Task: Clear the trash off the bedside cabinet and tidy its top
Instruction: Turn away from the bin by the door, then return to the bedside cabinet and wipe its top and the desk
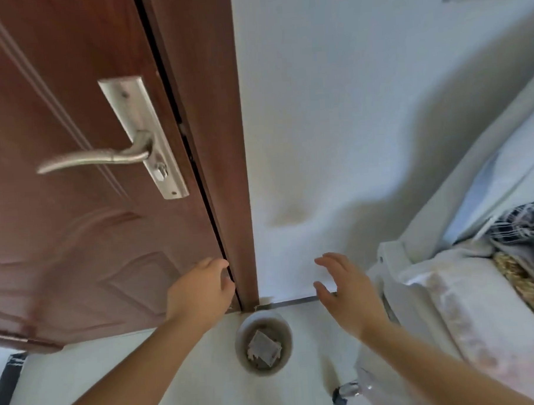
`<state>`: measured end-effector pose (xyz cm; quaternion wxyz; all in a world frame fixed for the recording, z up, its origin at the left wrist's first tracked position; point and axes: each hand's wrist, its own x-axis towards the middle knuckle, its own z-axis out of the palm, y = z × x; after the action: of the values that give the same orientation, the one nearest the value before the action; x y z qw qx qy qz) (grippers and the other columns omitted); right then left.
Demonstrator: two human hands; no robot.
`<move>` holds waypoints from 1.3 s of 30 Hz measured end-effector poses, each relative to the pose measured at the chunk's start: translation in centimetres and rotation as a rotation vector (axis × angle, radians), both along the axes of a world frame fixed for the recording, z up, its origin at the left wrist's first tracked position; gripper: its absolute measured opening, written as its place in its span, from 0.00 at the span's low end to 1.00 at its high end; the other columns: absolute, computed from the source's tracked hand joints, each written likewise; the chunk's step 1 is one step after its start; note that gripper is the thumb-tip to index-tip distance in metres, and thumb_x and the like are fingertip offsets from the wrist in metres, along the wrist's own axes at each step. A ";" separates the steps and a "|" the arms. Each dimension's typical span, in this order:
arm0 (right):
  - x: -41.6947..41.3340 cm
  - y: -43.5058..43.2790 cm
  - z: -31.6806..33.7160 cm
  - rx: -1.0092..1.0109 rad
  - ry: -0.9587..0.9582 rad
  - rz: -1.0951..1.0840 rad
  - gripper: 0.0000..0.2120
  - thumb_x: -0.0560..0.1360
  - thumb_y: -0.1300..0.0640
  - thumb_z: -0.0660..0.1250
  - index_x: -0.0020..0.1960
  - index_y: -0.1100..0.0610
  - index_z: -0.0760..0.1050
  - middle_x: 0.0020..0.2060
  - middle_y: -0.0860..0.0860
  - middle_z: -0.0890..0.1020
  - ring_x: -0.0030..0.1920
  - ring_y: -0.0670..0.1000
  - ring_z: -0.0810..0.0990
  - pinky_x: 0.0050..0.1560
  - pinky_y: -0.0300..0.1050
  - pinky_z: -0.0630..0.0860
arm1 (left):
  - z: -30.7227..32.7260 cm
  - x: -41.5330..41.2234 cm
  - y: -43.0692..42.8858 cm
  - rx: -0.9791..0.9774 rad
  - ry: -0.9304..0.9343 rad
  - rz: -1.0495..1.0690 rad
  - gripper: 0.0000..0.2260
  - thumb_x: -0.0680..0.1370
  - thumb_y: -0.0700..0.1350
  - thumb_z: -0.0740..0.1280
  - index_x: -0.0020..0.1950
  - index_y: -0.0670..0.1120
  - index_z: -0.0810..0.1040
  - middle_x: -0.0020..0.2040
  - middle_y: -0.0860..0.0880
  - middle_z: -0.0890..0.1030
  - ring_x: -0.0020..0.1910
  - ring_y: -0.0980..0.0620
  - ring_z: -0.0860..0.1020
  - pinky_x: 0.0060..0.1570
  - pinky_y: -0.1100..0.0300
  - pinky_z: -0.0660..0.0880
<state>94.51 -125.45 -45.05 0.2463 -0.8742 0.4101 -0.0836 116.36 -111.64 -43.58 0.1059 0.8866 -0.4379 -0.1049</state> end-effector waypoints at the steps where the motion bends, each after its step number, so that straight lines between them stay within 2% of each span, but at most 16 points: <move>1: -0.7 0.1 2.2 -0.039 -0.008 -0.020 0.20 0.76 0.51 0.63 0.67 0.51 0.69 0.68 0.48 0.70 0.63 0.53 0.73 0.62 0.49 0.69 | 1.7 -0.4 -0.2 -0.014 -0.001 -0.030 0.16 0.78 0.51 0.57 0.66 0.54 0.70 0.64 0.55 0.74 0.58 0.52 0.74 0.48 0.55 0.74; 5: -4.1 1.0 10.3 -0.170 -0.074 -0.123 0.20 0.76 0.51 0.63 0.67 0.52 0.69 0.67 0.49 0.71 0.65 0.52 0.70 0.63 0.50 0.67 | 8.4 -2.1 -1.5 -0.079 -0.035 -0.197 0.17 0.79 0.50 0.57 0.67 0.52 0.69 0.64 0.53 0.74 0.61 0.52 0.72 0.49 0.55 0.74; 8: -7.7 2.7 15.4 -0.263 -0.182 -0.229 0.18 0.76 0.52 0.64 0.65 0.54 0.72 0.66 0.50 0.73 0.64 0.52 0.72 0.63 0.45 0.65 | 13.3 -4.6 -3.0 -0.169 -0.057 -0.303 0.18 0.78 0.50 0.57 0.68 0.52 0.69 0.66 0.52 0.74 0.62 0.51 0.72 0.52 0.54 0.73; 11: -12.5 4.8 19.4 -0.357 -0.225 -0.358 0.19 0.77 0.51 0.63 0.66 0.52 0.70 0.67 0.49 0.72 0.67 0.50 0.69 0.65 0.49 0.66 | 17.6 -8.7 -4.6 -0.288 -0.112 -0.446 0.17 0.79 0.52 0.57 0.66 0.52 0.71 0.65 0.53 0.75 0.61 0.50 0.74 0.54 0.54 0.72; 14: -18.3 7.1 22.7 -0.422 -0.208 -0.514 0.21 0.77 0.48 0.60 0.69 0.50 0.67 0.68 0.47 0.70 0.68 0.49 0.67 0.67 0.51 0.65 | 21.5 -14.5 -6.2 -0.389 -0.151 -0.580 0.16 0.78 0.52 0.57 0.63 0.51 0.73 0.60 0.52 0.78 0.56 0.48 0.76 0.49 0.54 0.72; 17: -25.2 9.6 25.9 -0.508 -0.170 -0.646 0.22 0.78 0.46 0.59 0.70 0.50 0.66 0.69 0.48 0.70 0.68 0.50 0.68 0.66 0.53 0.66 | 24.8 -21.7 -7.5 -0.473 -0.193 -0.750 0.14 0.77 0.51 0.58 0.60 0.49 0.74 0.57 0.51 0.79 0.51 0.46 0.77 0.43 0.54 0.72; 21: -35.6 13.8 29.1 -0.582 -0.119 -0.845 0.21 0.77 0.46 0.59 0.69 0.48 0.67 0.68 0.47 0.71 0.67 0.49 0.69 0.66 0.52 0.67 | 28.3 -33.0 -8.4 -0.591 -0.209 -0.997 0.16 0.77 0.51 0.59 0.63 0.48 0.74 0.57 0.48 0.80 0.52 0.44 0.77 0.48 0.51 0.74; 24: -43.8 17.4 30.5 -0.598 -0.061 -0.992 0.21 0.77 0.45 0.58 0.69 0.47 0.67 0.68 0.45 0.71 0.66 0.48 0.70 0.66 0.53 0.68 | 30.1 -42.5 -8.2 -0.659 -0.173 -1.128 0.17 0.76 0.52 0.59 0.63 0.48 0.74 0.58 0.49 0.79 0.52 0.45 0.77 0.48 0.52 0.73; 27: -51.8 21.4 31.2 -0.620 -0.011 -1.131 0.20 0.76 0.46 0.59 0.68 0.47 0.67 0.67 0.45 0.71 0.67 0.49 0.68 0.67 0.50 0.64 | 31.5 -52.4 -7.1 -0.734 -0.109 -1.258 0.17 0.76 0.52 0.59 0.63 0.49 0.73 0.58 0.50 0.79 0.53 0.47 0.77 0.47 0.52 0.74; 29: -57.0 24.2 31.8 -0.626 0.032 -1.206 0.20 0.76 0.46 0.59 0.68 0.46 0.67 0.67 0.44 0.71 0.67 0.48 0.67 0.67 0.48 0.62 | 32.2 -58.9 -6.0 -0.777 -0.072 -1.326 0.17 0.76 0.52 0.60 0.62 0.49 0.74 0.57 0.51 0.80 0.53 0.48 0.78 0.47 0.53 0.73; 34: -69.2 30.1 33.5 -0.634 0.107 -1.347 0.20 0.76 0.45 0.58 0.68 0.45 0.66 0.67 0.43 0.70 0.68 0.49 0.67 0.67 0.50 0.62 | 33.1 -73.3 -2.3 -0.849 0.014 -1.454 0.12 0.75 0.52 0.61 0.56 0.50 0.76 0.48 0.51 0.81 0.44 0.51 0.78 0.38 0.59 0.69; 36: -73.4 32.1 33.9 -0.619 0.137 -1.399 0.20 0.76 0.44 0.57 0.68 0.44 0.64 0.68 0.43 0.69 0.65 0.49 0.70 0.67 0.52 0.63 | 33.2 -78.1 -0.9 -0.847 0.057 -1.478 0.13 0.76 0.52 0.61 0.57 0.50 0.75 0.49 0.52 0.81 0.44 0.52 0.77 0.40 0.58 0.73; 39: -79.0 34.2 34.3 -0.624 0.187 -1.445 0.20 0.77 0.45 0.57 0.68 0.44 0.64 0.68 0.42 0.69 0.68 0.49 0.67 0.66 0.49 0.60 | 33.3 -84.0 0.7 -0.840 0.095 -1.502 0.14 0.76 0.52 0.61 0.60 0.50 0.75 0.50 0.53 0.80 0.44 0.53 0.77 0.43 0.57 0.74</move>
<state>15.51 -91.30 -10.78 -0.1610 -0.4235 0.8527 -0.2601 32.32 -110.96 -10.25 0.3459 0.2440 -0.9059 -0.0134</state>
